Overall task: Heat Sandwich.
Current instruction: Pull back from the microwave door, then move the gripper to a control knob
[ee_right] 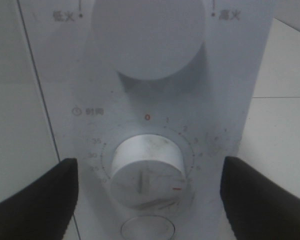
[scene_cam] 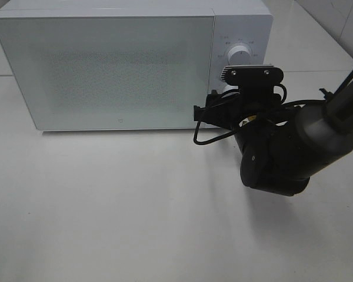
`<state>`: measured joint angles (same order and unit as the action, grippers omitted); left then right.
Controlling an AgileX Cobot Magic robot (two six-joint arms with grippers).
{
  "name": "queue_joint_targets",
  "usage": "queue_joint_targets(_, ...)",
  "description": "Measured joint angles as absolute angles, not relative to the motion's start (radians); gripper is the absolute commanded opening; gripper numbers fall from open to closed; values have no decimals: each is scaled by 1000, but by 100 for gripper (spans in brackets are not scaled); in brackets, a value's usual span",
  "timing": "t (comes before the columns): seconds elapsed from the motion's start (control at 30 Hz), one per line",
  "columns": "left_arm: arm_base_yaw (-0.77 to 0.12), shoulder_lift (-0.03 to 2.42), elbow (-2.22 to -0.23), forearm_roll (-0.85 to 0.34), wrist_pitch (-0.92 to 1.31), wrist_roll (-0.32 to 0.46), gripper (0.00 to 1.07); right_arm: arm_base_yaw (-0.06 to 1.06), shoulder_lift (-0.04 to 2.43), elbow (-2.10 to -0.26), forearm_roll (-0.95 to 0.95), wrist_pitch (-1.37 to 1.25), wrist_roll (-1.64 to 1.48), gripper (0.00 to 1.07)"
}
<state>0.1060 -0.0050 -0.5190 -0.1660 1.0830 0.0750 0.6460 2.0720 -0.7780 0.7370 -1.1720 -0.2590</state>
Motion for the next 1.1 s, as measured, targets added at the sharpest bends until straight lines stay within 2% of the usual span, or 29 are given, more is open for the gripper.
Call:
queue_joint_targets(0.83, 106, -5, -519, -166, 1083, 75, 98, 646, 2083, -793, 737, -1172, -255, 72)
queue_joint_targets(0.97, 106, -5, -519, -166, 1083, 75, 98, 646, 2083, -793, 737, -1175, -255, 67)
queue_joint_targets(1.0, 106, -5, -519, -166, 1083, 75, 98, 646, 2083, -793, 737, -1177, -255, 63)
queue_joint_targets(1.03, 106, -5, -519, -166, 1083, 75, 98, 646, 2083, -793, 737, -1181, -255, 54)
queue_joint_targets(1.07, 106, -5, -519, -166, 1083, 75, 98, 646, 2083, -793, 737, -1181, -255, 54)
queue_joint_targets(1.1, 106, -5, -519, -166, 1083, 75, 98, 646, 2083, -793, 737, -1183, -255, 48)
